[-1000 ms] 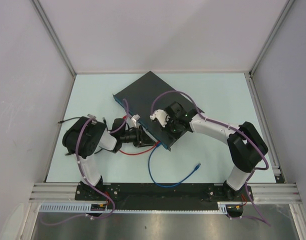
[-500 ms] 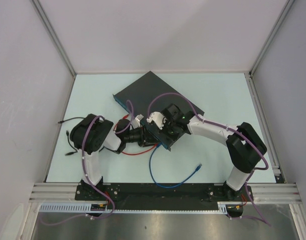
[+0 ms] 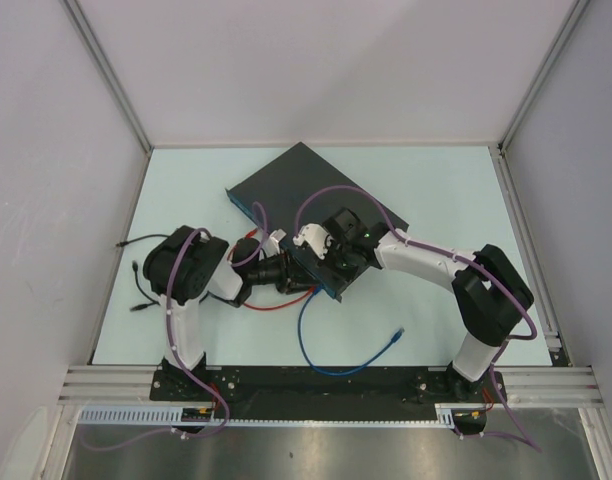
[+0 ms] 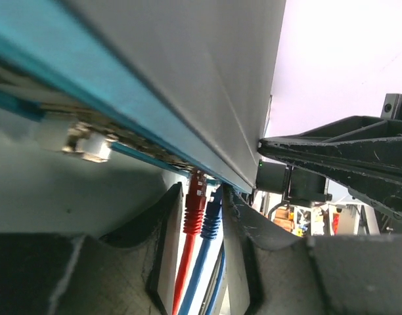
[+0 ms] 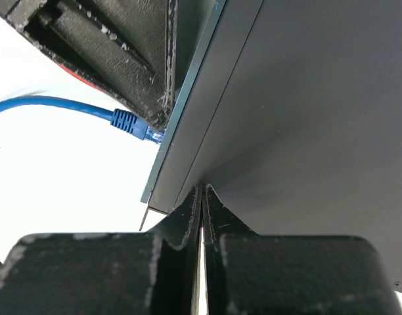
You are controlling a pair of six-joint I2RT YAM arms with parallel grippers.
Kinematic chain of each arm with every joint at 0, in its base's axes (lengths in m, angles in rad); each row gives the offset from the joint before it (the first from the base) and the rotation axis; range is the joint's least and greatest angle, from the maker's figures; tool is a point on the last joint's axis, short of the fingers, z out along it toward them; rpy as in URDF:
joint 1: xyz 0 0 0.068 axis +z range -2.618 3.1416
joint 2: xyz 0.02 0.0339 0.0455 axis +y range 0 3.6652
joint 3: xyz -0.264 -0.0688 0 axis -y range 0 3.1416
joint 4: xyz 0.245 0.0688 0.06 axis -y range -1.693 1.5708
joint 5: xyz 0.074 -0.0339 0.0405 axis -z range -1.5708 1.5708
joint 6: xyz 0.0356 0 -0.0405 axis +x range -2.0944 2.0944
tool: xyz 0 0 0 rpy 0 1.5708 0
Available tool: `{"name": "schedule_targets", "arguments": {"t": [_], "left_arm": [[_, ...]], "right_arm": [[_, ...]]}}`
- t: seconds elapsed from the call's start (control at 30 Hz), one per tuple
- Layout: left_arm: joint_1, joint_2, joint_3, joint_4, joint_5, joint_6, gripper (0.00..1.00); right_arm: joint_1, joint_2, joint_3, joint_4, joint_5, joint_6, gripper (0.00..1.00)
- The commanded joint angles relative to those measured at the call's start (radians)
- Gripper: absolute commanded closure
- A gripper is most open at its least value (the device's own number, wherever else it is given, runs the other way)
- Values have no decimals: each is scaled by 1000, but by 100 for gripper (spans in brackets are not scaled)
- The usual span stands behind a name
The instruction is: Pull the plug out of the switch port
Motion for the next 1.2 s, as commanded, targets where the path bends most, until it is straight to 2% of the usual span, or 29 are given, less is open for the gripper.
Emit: {"name": "schedule_targets", "arguments": {"t": [0.0,0.23,0.4,0.63,0.77,1.17], "left_arm": [[46,18,-2,-61,-85,40,63],[38,32,27,-75,-63,49,66],[-10,36,41,-64,-41,62,65],[-27,49,47,-9,5,65,64],[-38,55,61,-30,11,74,64],[-19,50,35,-50,36,98,63]], "right_arm": [[13,33,4,-14,11,-6,98],[33,45,4,-3,17,-11,97],[42,42,4,-9,22,-18,97],[33,36,4,-9,23,-15,97],[24,33,2,-9,17,-15,97],[13,22,2,-11,14,-25,96]]}}
